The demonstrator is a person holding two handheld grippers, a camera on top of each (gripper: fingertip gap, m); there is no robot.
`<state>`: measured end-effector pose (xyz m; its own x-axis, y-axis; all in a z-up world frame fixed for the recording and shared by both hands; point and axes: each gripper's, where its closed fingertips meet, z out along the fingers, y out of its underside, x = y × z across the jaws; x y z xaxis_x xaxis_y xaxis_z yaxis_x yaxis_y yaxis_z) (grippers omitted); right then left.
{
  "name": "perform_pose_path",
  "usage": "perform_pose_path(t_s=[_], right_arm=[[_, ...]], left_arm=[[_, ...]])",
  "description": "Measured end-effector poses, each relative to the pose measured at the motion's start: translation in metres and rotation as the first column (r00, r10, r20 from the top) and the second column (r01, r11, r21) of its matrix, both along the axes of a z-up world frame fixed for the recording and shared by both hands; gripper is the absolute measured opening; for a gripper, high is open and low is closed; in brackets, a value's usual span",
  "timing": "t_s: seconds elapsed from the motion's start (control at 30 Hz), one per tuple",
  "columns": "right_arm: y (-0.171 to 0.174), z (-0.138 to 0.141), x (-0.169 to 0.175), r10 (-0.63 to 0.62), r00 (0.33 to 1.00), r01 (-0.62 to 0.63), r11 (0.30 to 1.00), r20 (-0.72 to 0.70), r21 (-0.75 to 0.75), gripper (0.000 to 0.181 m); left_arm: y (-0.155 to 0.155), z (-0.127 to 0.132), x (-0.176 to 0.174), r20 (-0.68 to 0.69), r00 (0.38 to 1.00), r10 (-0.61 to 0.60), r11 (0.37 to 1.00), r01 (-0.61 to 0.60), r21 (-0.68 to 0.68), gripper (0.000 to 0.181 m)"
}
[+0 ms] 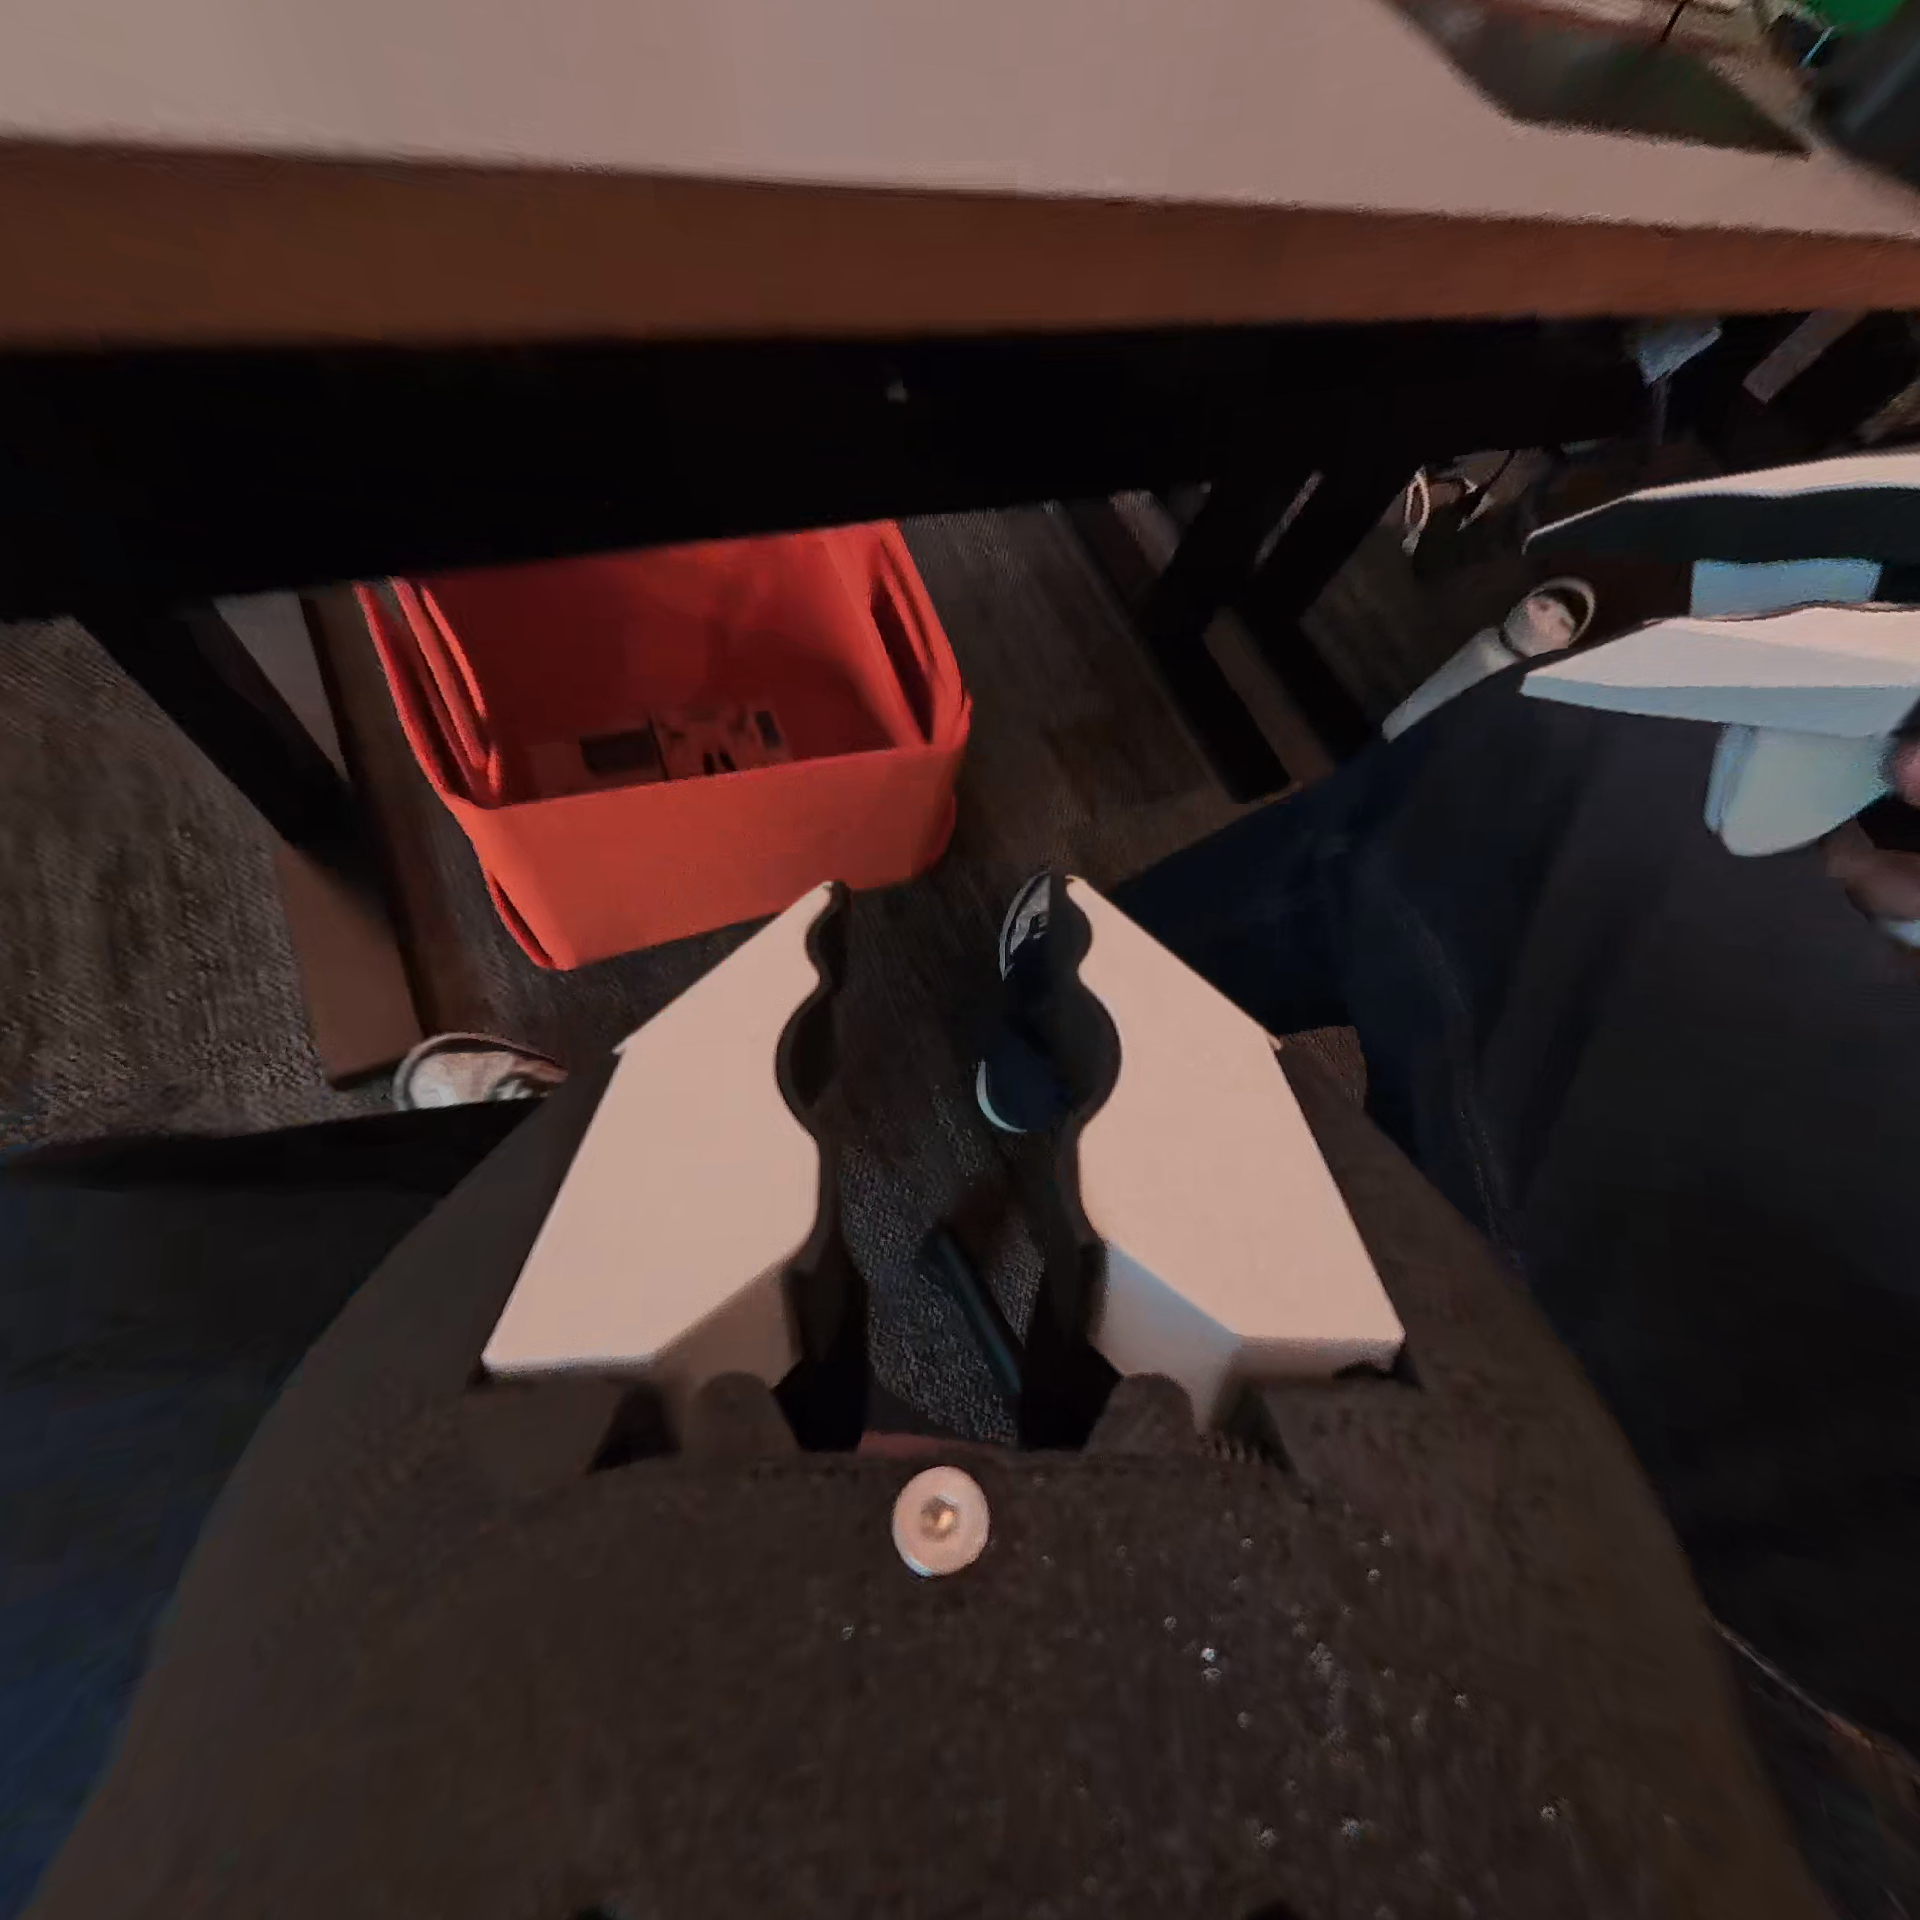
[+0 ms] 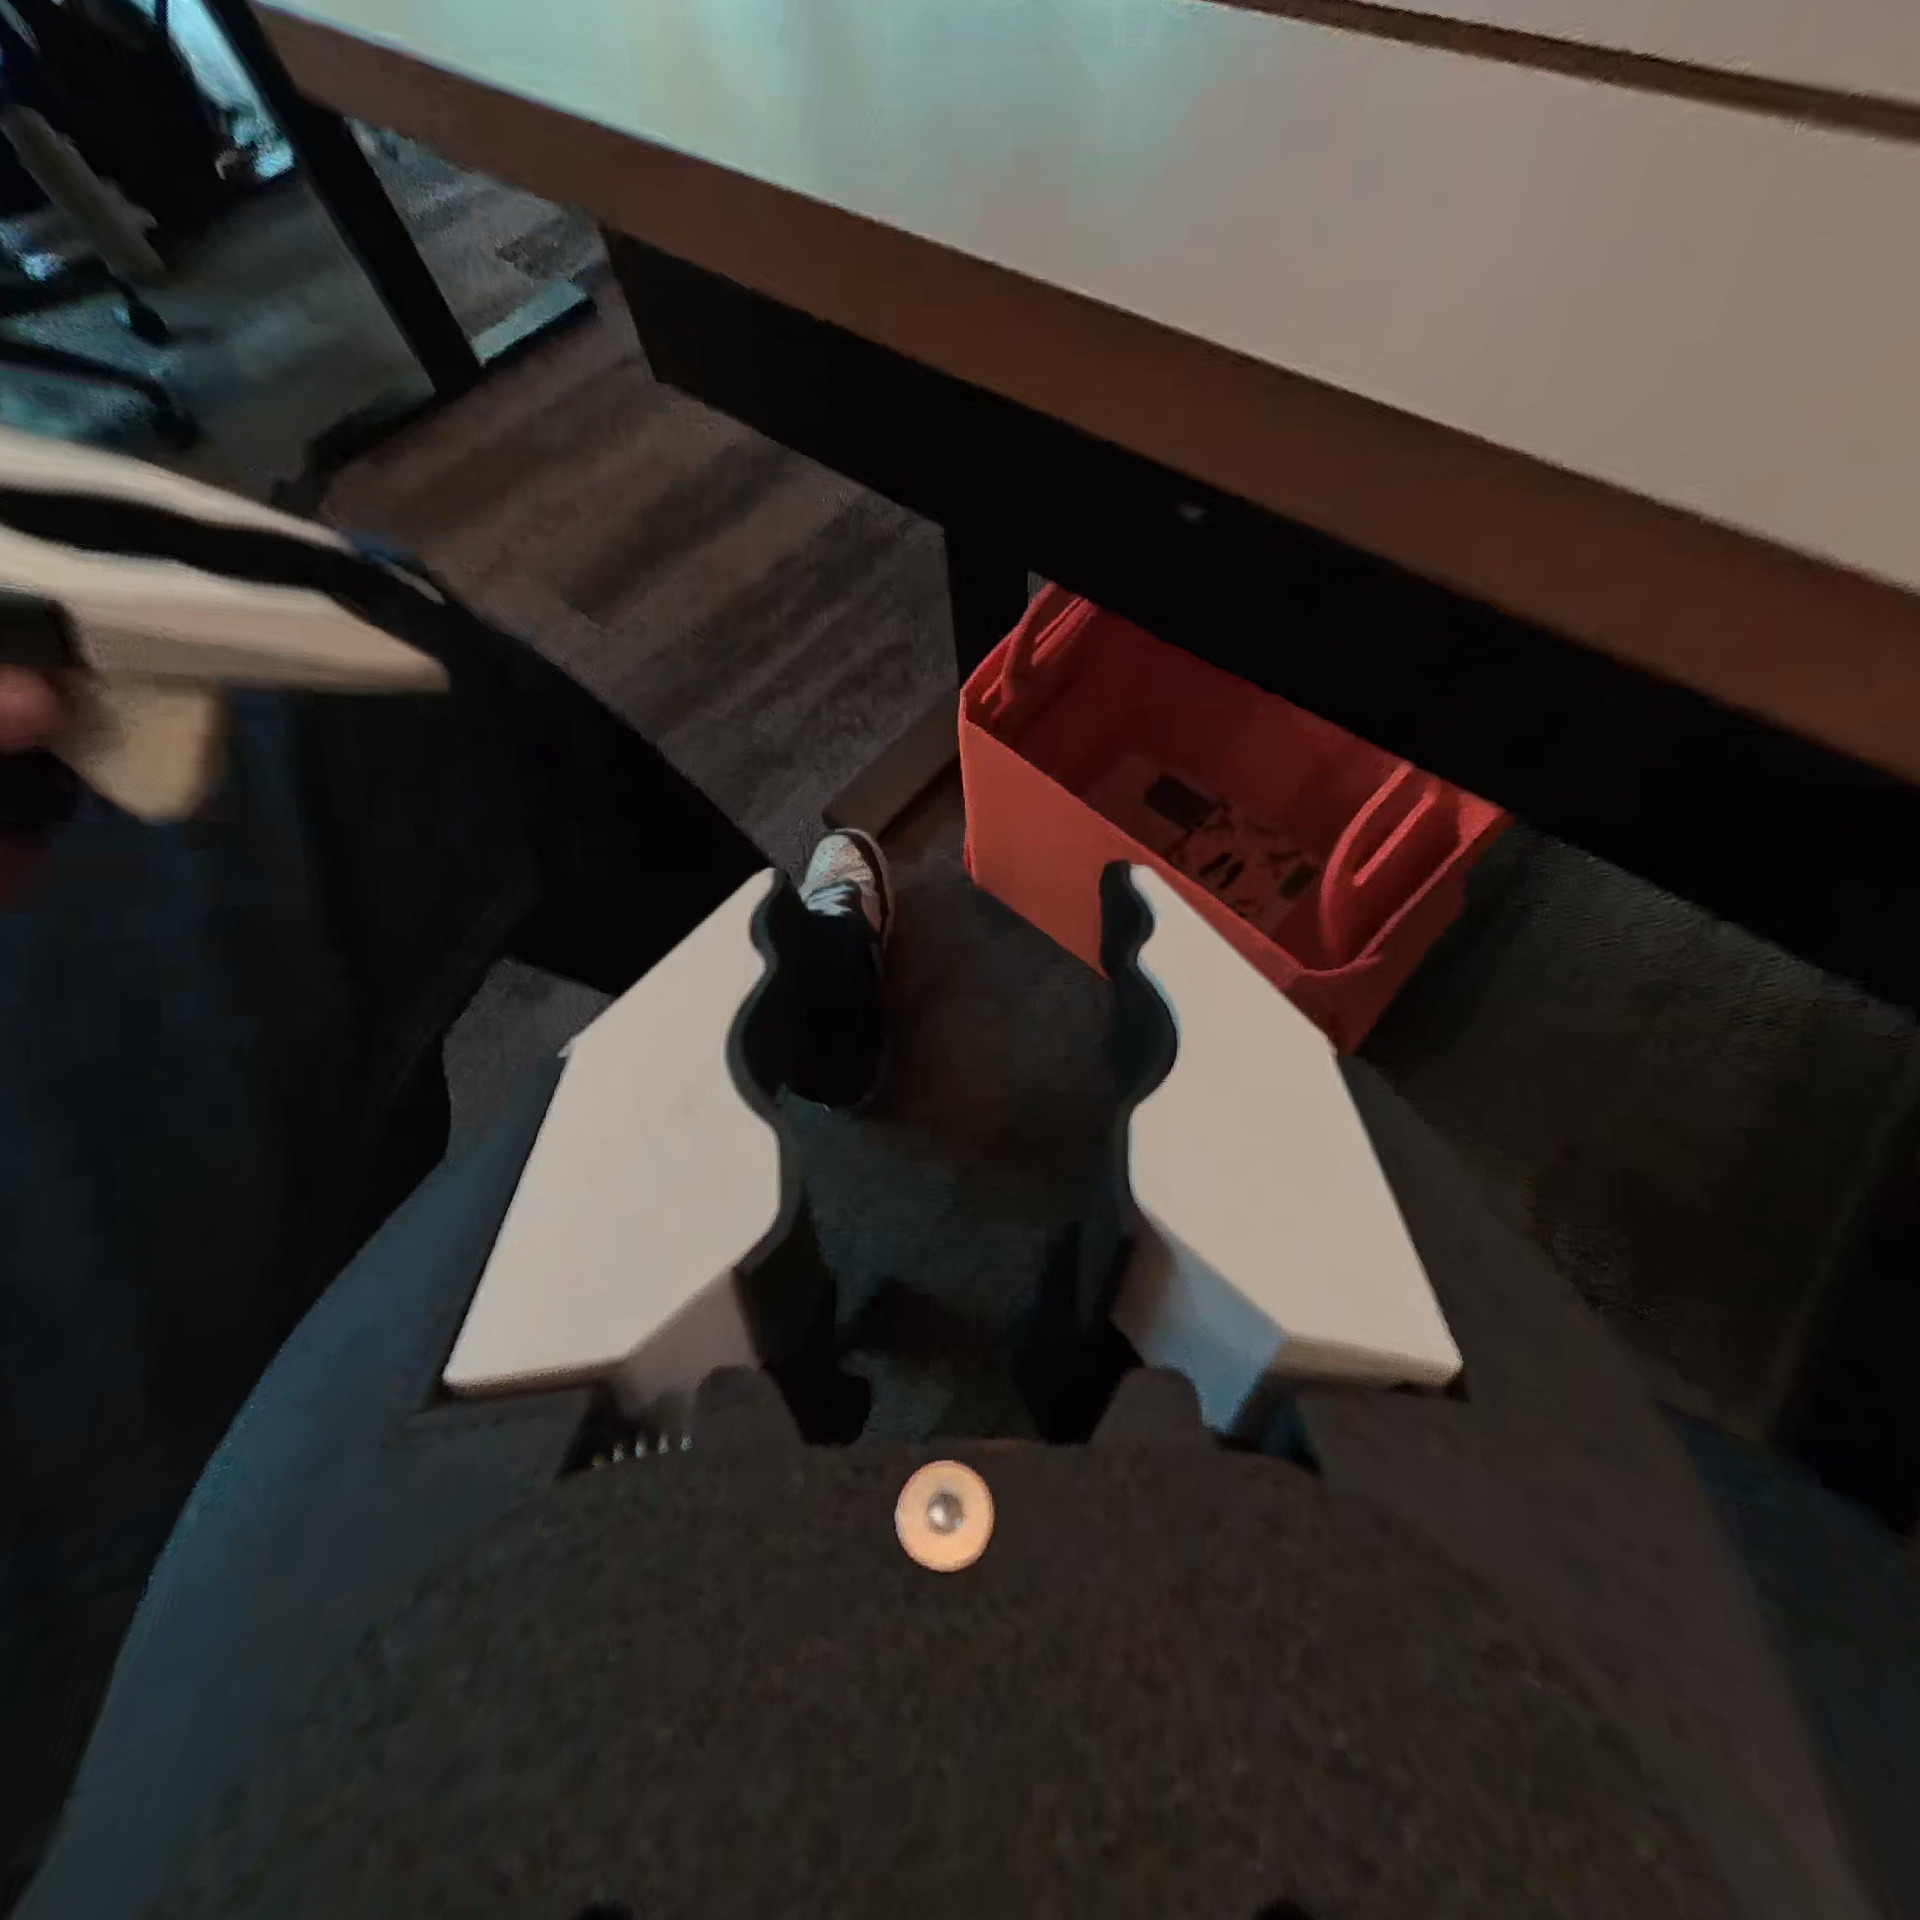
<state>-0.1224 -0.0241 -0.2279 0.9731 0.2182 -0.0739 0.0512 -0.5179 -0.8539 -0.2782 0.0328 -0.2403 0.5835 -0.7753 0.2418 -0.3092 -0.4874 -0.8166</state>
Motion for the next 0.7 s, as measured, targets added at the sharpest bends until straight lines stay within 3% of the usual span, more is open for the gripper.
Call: perform_pose_path(t_s=[0.07,0.13,0.2,0.27,0.37,0.43,0.53,0.7], right_arm=[[0.009,-0.018,-0.008,-0.092,0.991,0.093,0.996,-0.093,0.001,0.064],[0.015,-0.053,-0.015,-0.205,0.960,0.196,0.978,-0.192,-0.066,0.069],[0.026,-0.100,-0.005,-0.315,0.940,0.308,0.949,-0.129,-0.069,0.069],[0.040,-0.156,0.016,-0.413,0.910,0.411,0.909,-0.022,-0.062,0.067],[0.071,-0.228,0.042,-0.490,0.870,0.484,0.870,-0.049,-0.096,0.065],[0.095,-0.267,0.057,-0.501,0.861,0.487,0.861,-0.086,-0.144,0.065],[0.133,-0.303,0.106,-0.540,0.841,0.529,0.834,-0.035,-0.154,0.064],[0.204,-0.359,0.183,-0.564,0.825,0.554,0.817,-0.024,-0.160,0.068]], left_arm=[[0.004,-0.034,0.009,-0.018,1.000,0.014,1.000,-0.015,-0.025,0.038],[0.020,-0.081,0.016,-0.016,0.996,0.090,0.991,-0.091,-0.096,0.038],[0.046,-0.137,0.022,-0.012,0.981,0.192,0.966,-0.191,-0.173,0.038],[0.070,-0.201,0.030,-0.060,0.976,0.211,0.946,-0.219,-0.239,0.038],[0.117,-0.275,0.030,-0.090,0.947,0.309,0.896,-0.321,-0.306,0.038],[0.156,-0.302,0.022,-0.070,0.917,0.392,0.852,-0.390,-0.348,0.039],[0.225,-0.320,0.009,-0.022,0.873,0.488,0.810,-0.462,-0.360,0.041],[0.322,-0.341,0.035,-0.076,0.936,0.343,0.907,-0.351,-0.231,0.062]])
